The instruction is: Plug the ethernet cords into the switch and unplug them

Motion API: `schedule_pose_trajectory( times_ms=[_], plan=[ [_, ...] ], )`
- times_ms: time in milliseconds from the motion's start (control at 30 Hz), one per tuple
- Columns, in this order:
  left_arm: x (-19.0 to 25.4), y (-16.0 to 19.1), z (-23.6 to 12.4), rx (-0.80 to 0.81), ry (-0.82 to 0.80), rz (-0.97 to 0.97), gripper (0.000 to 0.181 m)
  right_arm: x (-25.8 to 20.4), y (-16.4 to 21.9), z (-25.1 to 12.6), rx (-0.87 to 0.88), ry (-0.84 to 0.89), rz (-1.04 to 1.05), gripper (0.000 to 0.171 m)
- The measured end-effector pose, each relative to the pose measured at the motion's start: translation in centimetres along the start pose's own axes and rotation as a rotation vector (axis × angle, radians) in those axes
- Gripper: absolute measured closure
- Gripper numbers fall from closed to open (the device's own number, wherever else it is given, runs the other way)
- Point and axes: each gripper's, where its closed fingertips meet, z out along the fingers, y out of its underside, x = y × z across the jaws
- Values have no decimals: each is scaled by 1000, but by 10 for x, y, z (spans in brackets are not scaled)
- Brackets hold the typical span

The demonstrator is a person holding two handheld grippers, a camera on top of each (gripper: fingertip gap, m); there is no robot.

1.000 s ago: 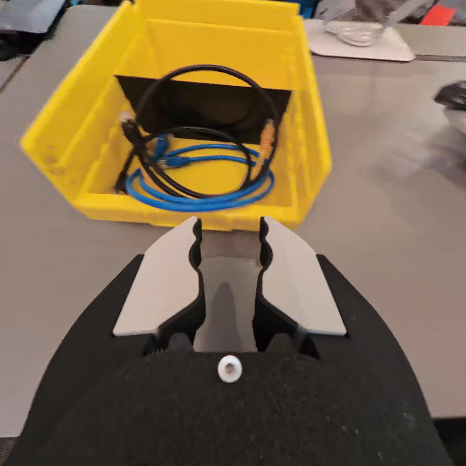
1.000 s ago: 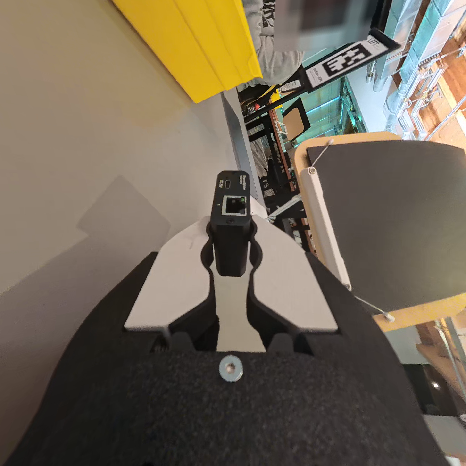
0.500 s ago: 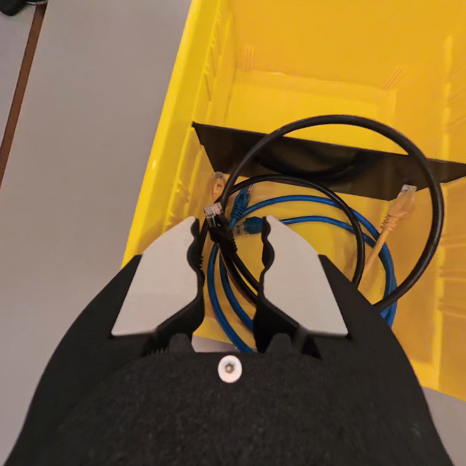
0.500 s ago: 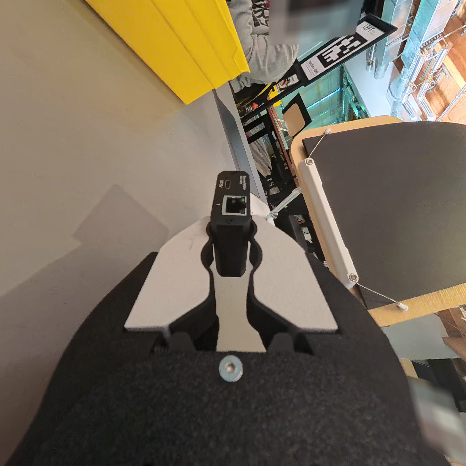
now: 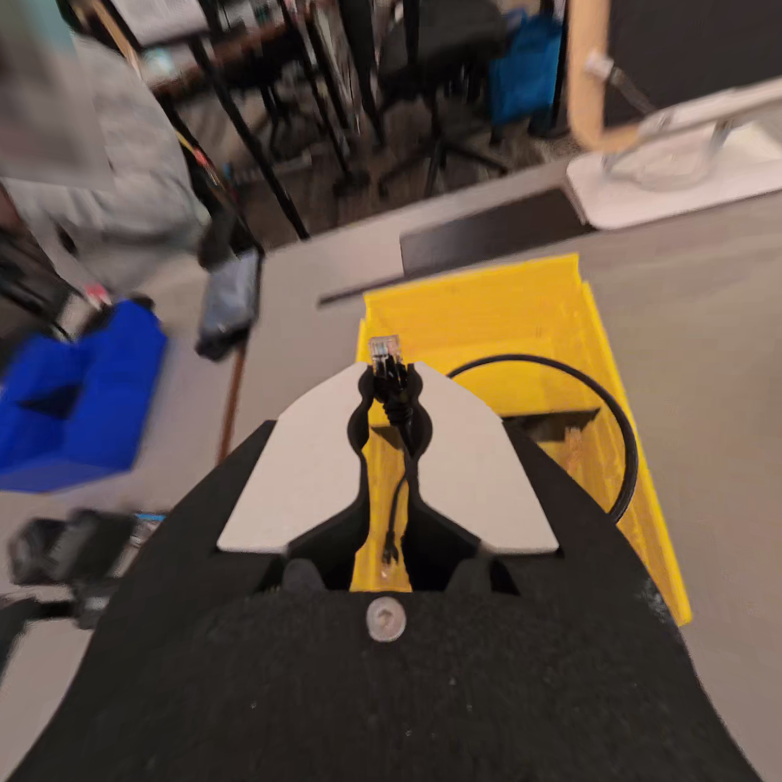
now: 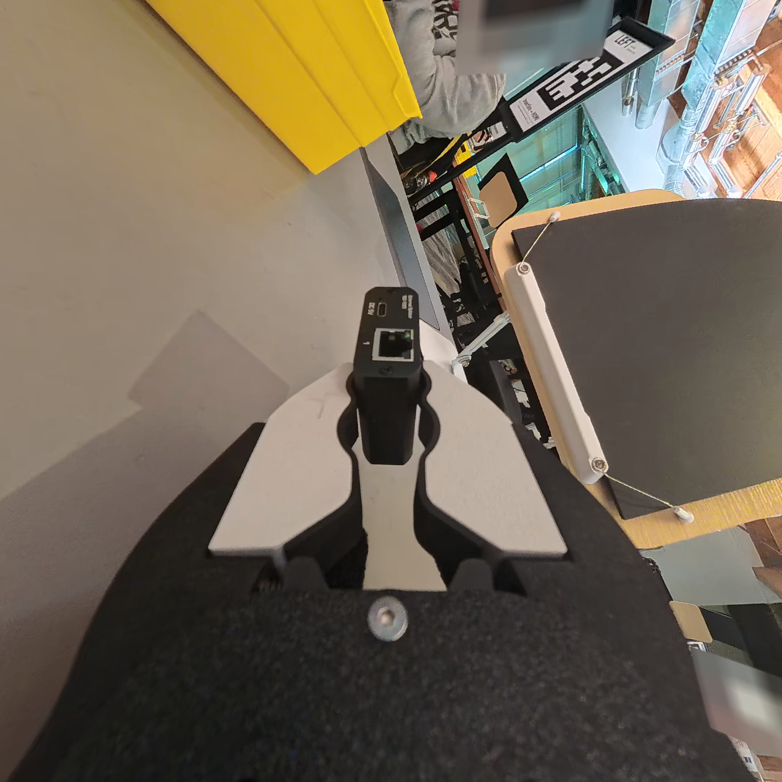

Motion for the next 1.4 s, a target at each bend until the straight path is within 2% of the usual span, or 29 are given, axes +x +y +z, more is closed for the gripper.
schedule_pose_trajectory(
  times_ms=[167, 333, 400, 500, 567, 667, 767, 867, 967, 1033, 1200, 1300, 1400],
  plan=[
    [-21, -139, -87, 225, -114, 174, 167, 1, 0, -1, -1, 3, 5, 147],
    [-23, -262, -192, 429, -127, 255, 167, 5, 1, -2, 1, 18, 23, 147],
    [-18, -294, -228, 477, -126, 288, 167, 8, 1, -3, 7, 31, 38, 147],
    [3, -302, -244, 409, -74, 354, 167, 16, 1, -6, 26, 58, 75, 147],
    [26, -288, -236, 367, -31, 436, 167, 21, 2, -8, 30, 77, 99, 147],
    [63, -233, -206, 235, 35, 547, 167, 27, 2, -11, 45, 100, 124, 147],
    [125, -151, -177, 104, 234, 655, 167, 30, 1, -12, 51, 112, 136, 147],
    [198, -61, -142, -8, 430, 651, 168, 30, 2, -11, 47, 111, 136, 147],
    [260, 21, -87, -117, 500, 597, 168, 28, 2, -10, 45, 102, 129, 147],
    [286, 62, -54, -176, 508, 565, 168, 26, 1, -10, 44, 100, 119, 147],
    [326, 115, -11, -206, 617, 418, 167, 25, 3, -9, 39, 90, 125, 147],
    [325, 118, -9, -135, 653, 312, 162, 25, 3, -8, 39, 82, 138, 147],
    [318, 106, -31, -17, 734, 148, 150, 24, 4, -7, 37, 73, 137, 147]
  ],
)
